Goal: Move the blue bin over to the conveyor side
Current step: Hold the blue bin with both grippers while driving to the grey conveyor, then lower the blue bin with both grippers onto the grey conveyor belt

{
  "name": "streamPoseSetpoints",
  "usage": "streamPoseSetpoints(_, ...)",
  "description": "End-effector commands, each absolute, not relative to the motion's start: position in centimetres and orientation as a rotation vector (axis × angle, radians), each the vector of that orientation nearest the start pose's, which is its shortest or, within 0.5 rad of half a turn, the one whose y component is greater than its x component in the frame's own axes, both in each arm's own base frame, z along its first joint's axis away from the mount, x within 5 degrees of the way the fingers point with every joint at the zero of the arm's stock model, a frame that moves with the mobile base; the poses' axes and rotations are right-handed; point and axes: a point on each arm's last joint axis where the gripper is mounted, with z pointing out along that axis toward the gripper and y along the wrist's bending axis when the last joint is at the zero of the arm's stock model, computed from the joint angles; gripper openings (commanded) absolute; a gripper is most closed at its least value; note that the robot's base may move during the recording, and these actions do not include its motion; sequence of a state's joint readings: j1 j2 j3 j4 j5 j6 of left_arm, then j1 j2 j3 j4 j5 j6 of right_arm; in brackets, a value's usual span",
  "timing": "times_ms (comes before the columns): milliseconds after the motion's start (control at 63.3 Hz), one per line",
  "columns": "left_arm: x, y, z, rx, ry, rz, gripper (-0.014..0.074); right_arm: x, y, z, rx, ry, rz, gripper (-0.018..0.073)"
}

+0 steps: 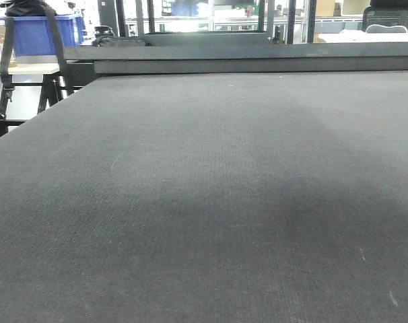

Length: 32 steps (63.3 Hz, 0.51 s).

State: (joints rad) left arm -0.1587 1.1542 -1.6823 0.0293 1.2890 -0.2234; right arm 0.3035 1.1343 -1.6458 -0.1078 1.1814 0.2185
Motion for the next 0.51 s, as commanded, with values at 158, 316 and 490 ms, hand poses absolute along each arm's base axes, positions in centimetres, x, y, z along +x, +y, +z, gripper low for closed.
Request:
streamPoseSetpoints(158,17.73,-2.64,51.58,-0.055,2.136,-0.179,-0.002,17.65,4.12,52.27,-0.075,1.994,0.14,-0.0081)
streamPoseSetpoints(316,17.73,-2.64,51.58,-0.055,2.136,-0.179,-0.002,17.65,4.12,52.27,-0.075,1.994,0.14,-0.0081)
streamPoseSetpoints(490,17.73,-2.64,51.58,-0.055,2.136,-0.179,-0.002,17.65,4.12,52.27,-0.075,1.994,0.14,-0.0081)
